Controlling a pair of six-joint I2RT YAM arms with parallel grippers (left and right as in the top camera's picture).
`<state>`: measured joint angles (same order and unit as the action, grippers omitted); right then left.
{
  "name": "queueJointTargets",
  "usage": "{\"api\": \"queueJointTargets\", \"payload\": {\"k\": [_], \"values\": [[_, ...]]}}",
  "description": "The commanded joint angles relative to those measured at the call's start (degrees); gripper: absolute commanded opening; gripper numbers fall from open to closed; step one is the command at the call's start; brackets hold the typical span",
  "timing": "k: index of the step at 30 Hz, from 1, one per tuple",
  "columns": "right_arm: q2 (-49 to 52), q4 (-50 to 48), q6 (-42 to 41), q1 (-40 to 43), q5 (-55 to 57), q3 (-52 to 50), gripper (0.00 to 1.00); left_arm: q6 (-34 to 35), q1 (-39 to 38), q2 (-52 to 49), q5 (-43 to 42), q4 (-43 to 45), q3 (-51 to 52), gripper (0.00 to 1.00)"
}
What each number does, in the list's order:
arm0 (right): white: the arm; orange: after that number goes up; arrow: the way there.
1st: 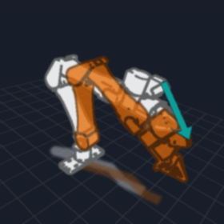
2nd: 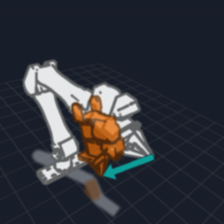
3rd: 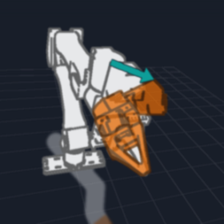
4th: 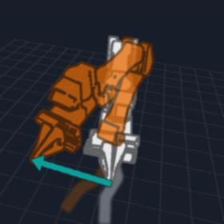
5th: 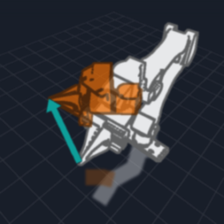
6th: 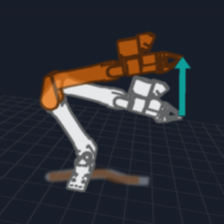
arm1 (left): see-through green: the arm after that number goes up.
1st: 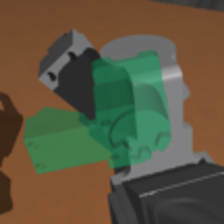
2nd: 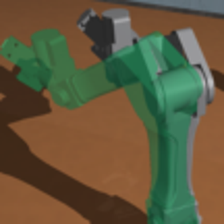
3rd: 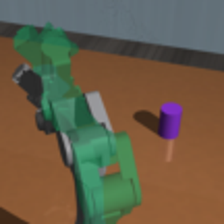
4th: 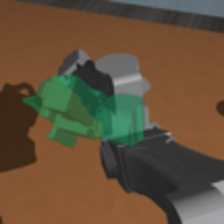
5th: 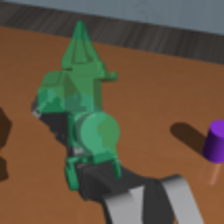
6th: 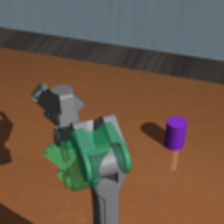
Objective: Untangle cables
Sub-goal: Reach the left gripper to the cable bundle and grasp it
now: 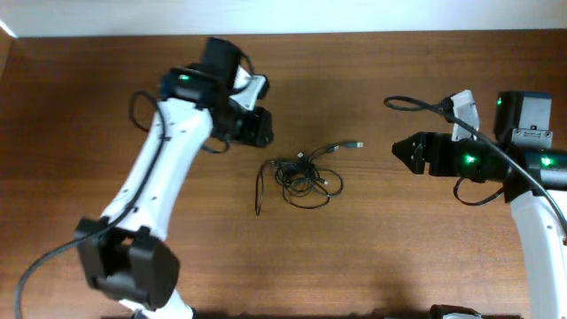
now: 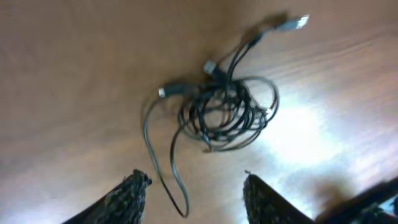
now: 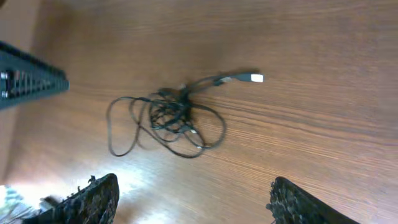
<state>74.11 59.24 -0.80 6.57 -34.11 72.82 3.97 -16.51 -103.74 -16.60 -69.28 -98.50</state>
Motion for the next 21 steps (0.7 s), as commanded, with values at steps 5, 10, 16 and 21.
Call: {"api": "queueJointTargets", "payload": {"k": [5, 10, 16, 21], "values": [[-0.11, 0.55, -0.33, 0.22, 6.78, 0.7, 0.79, 17.79, -10.75, -5.99, 14.78, -2.58, 0.79, 0.45], [-0.11, 0.66, -0.33, 0.22, 6.78, 0.7, 0.79, 17.92, -12.22, -6.08, 14.93, 3.93, 5.53, 0.46], [1.05, 1.53, -0.33, 0.22, 6.8, 0.68, 0.79, 17.9, -12.26, -6.21, 14.91, 11.17, 11.56, 0.49], [3.15, 1.75, -0.33, 0.22, 6.78, 0.59, 0.79, 19.54, -12.26, -6.21, 14.05, 15.19, 16.41, 0.43]]}}
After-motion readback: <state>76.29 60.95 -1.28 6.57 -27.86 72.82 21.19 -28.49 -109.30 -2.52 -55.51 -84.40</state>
